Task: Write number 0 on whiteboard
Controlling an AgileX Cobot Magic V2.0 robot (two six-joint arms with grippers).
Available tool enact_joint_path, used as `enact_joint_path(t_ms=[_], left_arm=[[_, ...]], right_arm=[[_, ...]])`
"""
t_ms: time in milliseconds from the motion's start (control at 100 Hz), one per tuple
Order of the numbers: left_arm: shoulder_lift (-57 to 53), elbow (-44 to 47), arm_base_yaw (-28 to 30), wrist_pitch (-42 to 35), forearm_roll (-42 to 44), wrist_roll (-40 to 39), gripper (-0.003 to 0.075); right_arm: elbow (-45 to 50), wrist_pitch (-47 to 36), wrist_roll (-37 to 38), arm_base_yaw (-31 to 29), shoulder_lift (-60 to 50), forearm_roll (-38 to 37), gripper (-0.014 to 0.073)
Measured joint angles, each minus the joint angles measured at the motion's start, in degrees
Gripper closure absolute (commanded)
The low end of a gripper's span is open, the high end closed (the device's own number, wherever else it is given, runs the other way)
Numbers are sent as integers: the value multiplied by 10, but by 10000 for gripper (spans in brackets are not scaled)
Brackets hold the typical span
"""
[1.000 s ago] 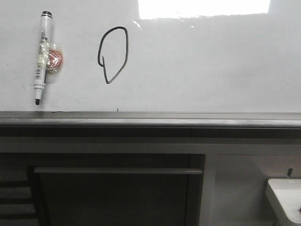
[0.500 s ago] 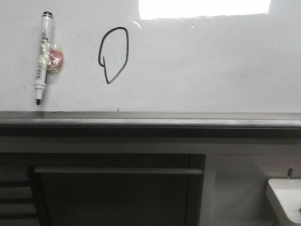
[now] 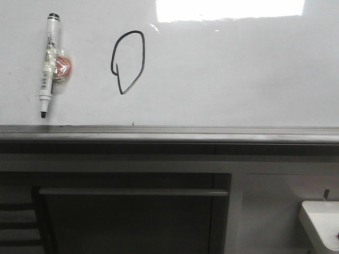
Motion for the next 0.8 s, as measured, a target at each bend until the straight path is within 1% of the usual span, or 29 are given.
enact_joint_path(t_ms=[50,150,230,800], left_arm=[[0,0,0,9,4,0,741],[0,0,0,65,12,0,741],[0,0,0,92,22,0,741],[0,0,0,95,28,0,741]], right_arm=[[0,1,0,0,0,0,661],[0,1,0,0,0,0,661],[0,1,0,0,0,0,661],[0,1,0,0,0,0,661]])
